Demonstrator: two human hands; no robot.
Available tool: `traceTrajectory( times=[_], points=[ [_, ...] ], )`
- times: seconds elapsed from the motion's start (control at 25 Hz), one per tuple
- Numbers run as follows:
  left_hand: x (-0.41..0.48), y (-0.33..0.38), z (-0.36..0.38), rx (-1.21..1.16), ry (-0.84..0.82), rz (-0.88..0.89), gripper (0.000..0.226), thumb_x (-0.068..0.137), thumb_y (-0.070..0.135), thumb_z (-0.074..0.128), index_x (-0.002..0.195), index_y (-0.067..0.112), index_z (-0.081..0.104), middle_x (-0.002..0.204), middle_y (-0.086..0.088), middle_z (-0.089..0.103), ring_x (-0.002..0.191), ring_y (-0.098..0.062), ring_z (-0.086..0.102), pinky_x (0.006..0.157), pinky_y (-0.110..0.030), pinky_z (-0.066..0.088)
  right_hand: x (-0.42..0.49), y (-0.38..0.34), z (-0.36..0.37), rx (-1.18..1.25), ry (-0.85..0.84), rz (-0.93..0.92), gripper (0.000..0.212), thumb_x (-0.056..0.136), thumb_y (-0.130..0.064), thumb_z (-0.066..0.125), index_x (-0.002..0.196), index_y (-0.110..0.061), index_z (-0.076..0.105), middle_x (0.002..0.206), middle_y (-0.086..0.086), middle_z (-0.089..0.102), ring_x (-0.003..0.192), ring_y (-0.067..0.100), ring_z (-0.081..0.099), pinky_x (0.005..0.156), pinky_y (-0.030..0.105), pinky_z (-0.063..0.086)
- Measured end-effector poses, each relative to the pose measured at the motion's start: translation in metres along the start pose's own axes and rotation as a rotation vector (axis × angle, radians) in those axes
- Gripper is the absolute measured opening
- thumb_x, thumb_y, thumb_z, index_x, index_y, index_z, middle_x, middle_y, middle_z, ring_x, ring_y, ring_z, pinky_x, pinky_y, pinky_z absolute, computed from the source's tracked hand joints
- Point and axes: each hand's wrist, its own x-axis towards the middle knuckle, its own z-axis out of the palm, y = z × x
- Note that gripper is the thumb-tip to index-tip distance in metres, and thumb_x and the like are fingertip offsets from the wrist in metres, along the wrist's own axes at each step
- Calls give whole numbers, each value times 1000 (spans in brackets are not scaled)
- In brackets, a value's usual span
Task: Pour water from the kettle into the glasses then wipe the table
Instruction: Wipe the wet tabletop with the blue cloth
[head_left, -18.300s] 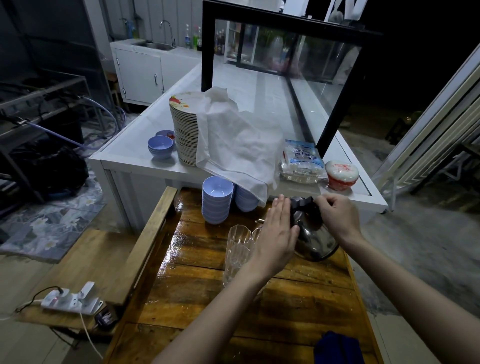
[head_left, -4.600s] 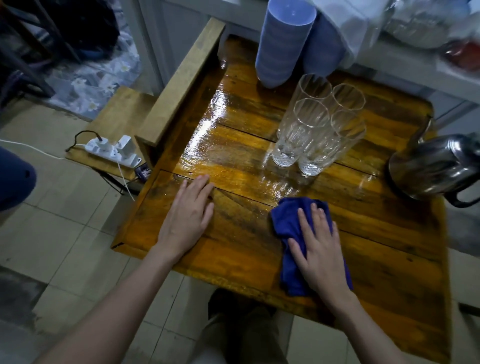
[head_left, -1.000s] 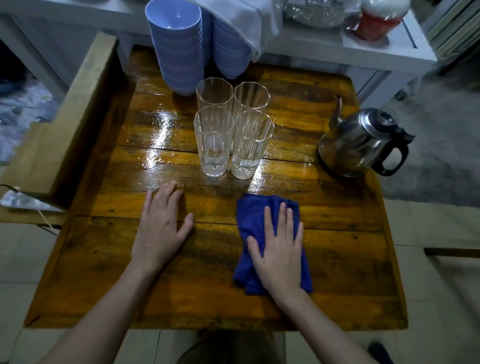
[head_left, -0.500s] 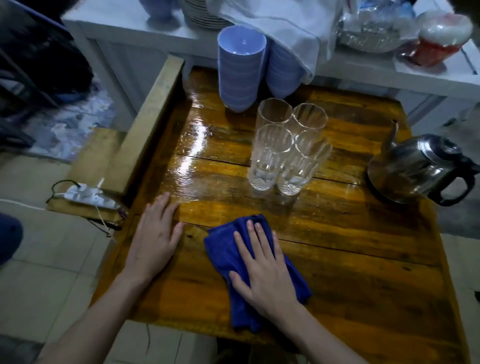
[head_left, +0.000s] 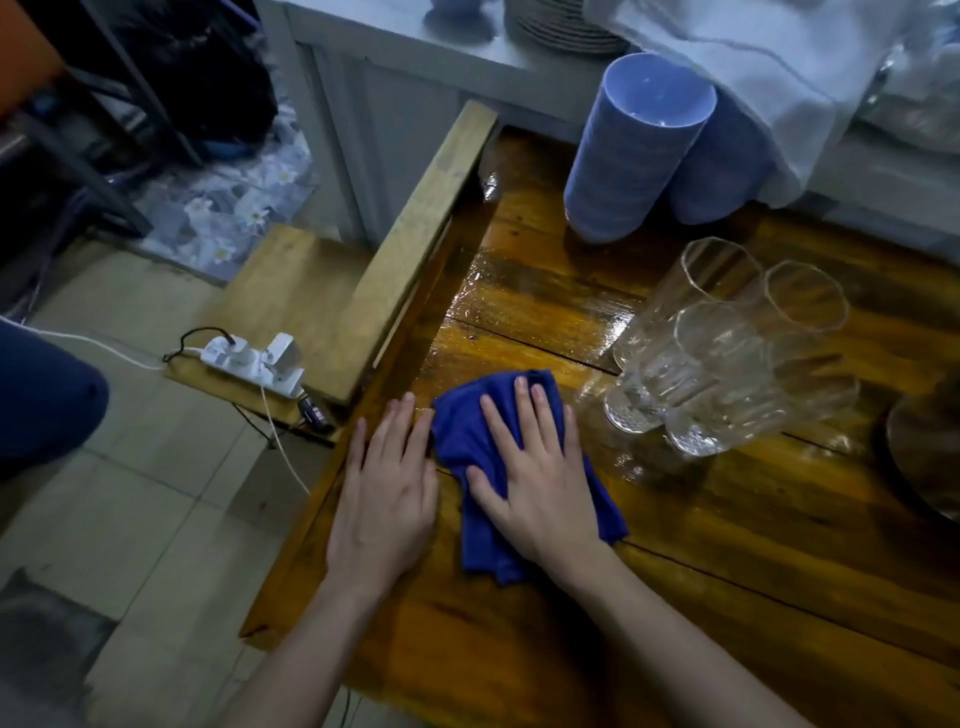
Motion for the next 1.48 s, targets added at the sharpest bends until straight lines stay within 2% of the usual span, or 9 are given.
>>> traceTrajectory(
  times=[0.4,0.68,0.84,1.04,1.16,1.24,1.36,1.48],
  points=[
    [3,-2,4,25,-44,1,58,99,32,21,153,12,20,162,-7,16,151,-17,13,120,-48,19,113,23,-3,-27,86,12,70,95,-62,23,156,-31,13,166,9,7,153,24,1,122,52,3],
    [5,-4,6,44,-51,30,58,99,31,21,153,9,17,163,-9,13,151,-18,10,120,-48,17,125,22,-3,-38,69,36,69,95,-59,19,156,-29,13,165,10,6,153,26,1,122,51,2],
    [6,-4,8,-2,-17,-22,58,100,29,25,153,7,17,162,-9,13,151,-17,9,122,-44,15,81,2,2,0,52,-5,69,97,-59,22,157,-27,13,166,9,4,153,24,-2,123,49,2],
    [5,-5,6,103,-27,34,52,99,24,23,143,2,38,159,-15,25,149,-22,19,121,-45,17,0,-19,4,35,-3,0,68,98,-59,22,157,-28,9,166,5,-3,152,20,-9,123,48,0],
    [4,-5,4,115,-18,63,59,95,25,20,149,3,28,159,-15,22,149,-24,18,122,-45,15,-47,-22,8,30,-2,-3,68,97,-58,25,157,-28,11,166,4,0,152,20,-6,122,47,2],
    [6,-4,3,101,-23,71,60,97,33,21,152,8,21,160,-14,20,150,-25,16,122,-44,13,-78,-19,12,25,1,-8,69,97,-58,30,157,-28,13,166,4,3,153,19,-2,121,46,3],
    [7,-6,4,62,-41,59,72,97,56,27,154,12,18,162,-12,15,151,-22,11,122,-45,11,-126,-2,15,-2,-20,-13,70,96,-59,33,156,-29,16,165,4,10,152,20,7,118,47,10],
    [5,-7,5,78,-52,123,77,95,61,28,154,13,19,162,-9,15,151,-20,9,123,-45,9,-172,32,10,-26,-53,17,69,96,-61,28,156,-31,12,166,1,7,152,19,7,117,48,12]
  ],
)
